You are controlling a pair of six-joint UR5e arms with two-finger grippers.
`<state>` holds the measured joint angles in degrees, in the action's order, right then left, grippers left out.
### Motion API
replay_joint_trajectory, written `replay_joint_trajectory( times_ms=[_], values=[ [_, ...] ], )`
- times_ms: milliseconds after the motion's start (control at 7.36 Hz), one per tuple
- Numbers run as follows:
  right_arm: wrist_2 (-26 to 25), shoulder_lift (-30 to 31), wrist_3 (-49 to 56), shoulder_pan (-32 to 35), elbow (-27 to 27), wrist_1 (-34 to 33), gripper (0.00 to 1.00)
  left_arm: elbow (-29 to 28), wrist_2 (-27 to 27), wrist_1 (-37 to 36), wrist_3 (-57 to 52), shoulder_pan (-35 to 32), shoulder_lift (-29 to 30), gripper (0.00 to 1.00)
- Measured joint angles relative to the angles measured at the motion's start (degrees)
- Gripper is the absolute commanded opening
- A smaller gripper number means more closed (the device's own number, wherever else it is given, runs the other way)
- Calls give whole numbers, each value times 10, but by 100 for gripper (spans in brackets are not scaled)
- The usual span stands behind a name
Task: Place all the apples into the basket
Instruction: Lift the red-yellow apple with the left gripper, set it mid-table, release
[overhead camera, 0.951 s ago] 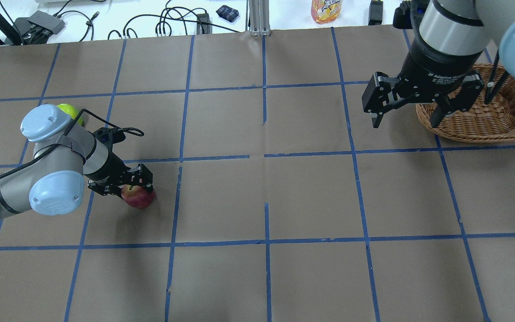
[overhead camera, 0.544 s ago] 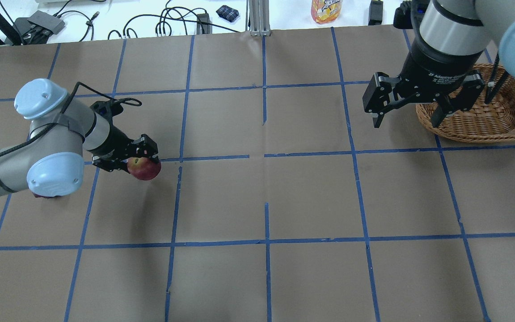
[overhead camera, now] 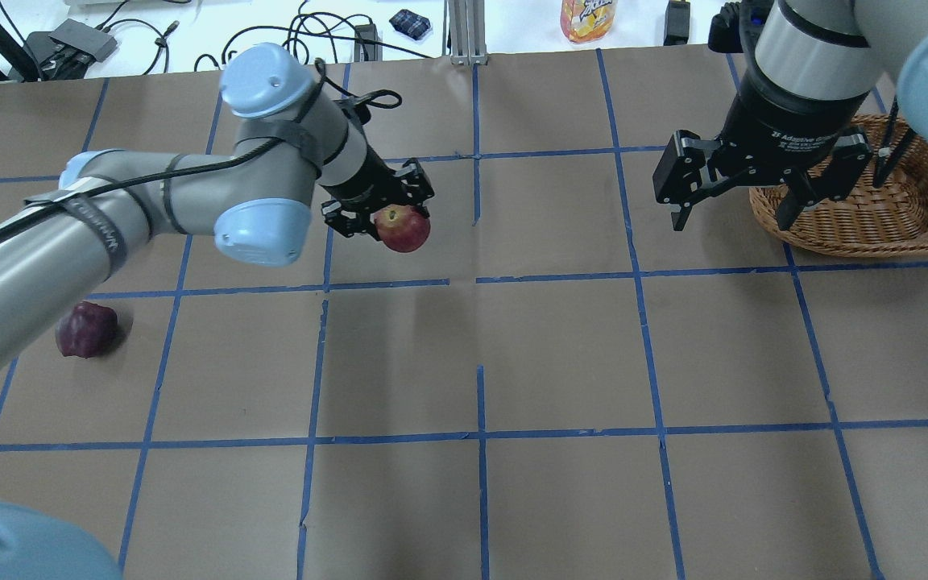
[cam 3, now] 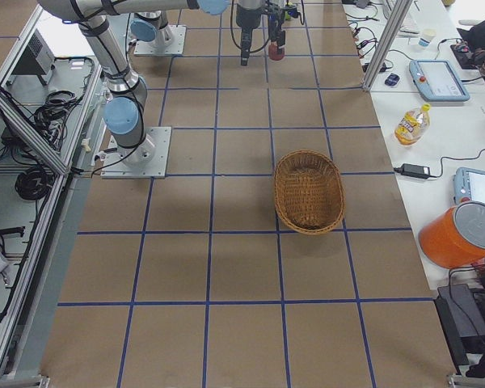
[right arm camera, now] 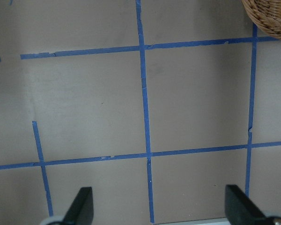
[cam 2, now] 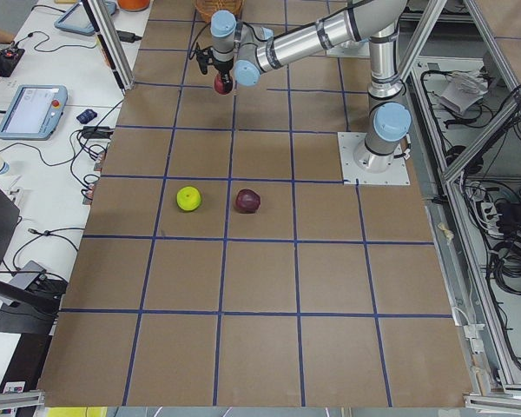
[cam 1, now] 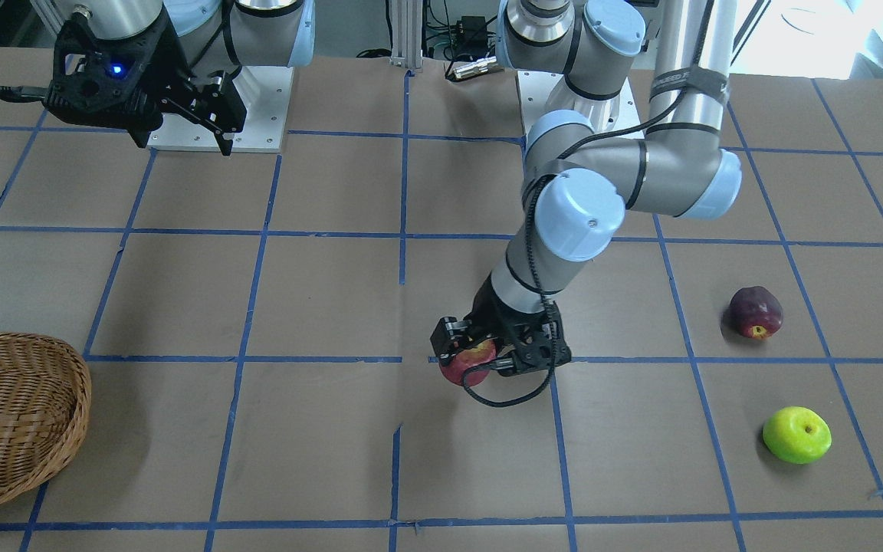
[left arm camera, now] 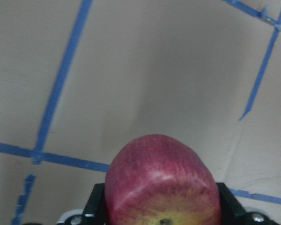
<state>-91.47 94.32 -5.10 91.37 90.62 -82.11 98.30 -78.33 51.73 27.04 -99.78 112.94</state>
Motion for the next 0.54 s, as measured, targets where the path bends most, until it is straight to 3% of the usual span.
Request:
replay_joint_trajectory(
  times_ms=[136,408,544],
  values=[
    [0,-1,0,0,0,-1,100,-9,-25,-3,21,-27,21,88],
    [-1,-3,3,0,0,-2,100,-8,-41,-39,61,-67,56,100],
    [-1,-6,3,0,2,-3,100,-10,-40,-53,73,-75,70,100]
  ],
)
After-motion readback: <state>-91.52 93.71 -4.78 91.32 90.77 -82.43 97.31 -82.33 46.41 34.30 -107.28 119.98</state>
